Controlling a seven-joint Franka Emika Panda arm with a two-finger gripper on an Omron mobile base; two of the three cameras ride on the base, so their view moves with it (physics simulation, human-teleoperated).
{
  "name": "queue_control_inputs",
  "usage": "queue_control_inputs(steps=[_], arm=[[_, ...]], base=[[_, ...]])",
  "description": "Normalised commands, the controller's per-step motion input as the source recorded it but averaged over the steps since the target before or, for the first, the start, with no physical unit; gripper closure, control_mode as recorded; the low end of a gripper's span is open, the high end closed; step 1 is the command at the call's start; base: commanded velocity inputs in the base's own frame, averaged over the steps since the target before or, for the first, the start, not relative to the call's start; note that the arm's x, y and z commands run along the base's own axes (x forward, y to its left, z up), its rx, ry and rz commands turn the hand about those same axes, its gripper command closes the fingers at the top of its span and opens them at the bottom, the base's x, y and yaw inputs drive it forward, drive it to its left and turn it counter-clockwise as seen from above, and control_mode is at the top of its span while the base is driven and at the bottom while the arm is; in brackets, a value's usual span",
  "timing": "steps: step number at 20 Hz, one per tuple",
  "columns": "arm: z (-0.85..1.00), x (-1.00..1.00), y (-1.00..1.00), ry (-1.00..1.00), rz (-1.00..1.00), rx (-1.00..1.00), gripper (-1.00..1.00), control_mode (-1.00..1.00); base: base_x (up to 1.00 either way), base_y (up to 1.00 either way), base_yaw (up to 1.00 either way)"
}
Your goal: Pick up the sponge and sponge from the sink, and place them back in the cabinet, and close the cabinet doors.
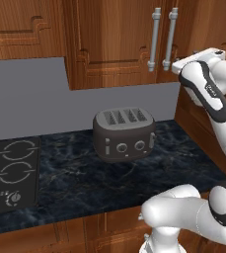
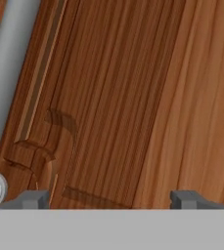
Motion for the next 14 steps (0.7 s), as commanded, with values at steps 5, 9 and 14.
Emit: queue_control_inputs(steps=[5,9,14], arm=[[0.00,0.03,0.03,0.00,0.00,0.00,-1.00,-1.00],[0.00,0.00,0.03,0.00,0.00,0.00,-1.00,-1.00],[0.00,0.00,0.00,0.00,0.00,0.00,-1.00,-1.00]], base=[[0.00,0.00,0.00],[0.00,0.00,0.00],[0.00,0.00,0.00]])
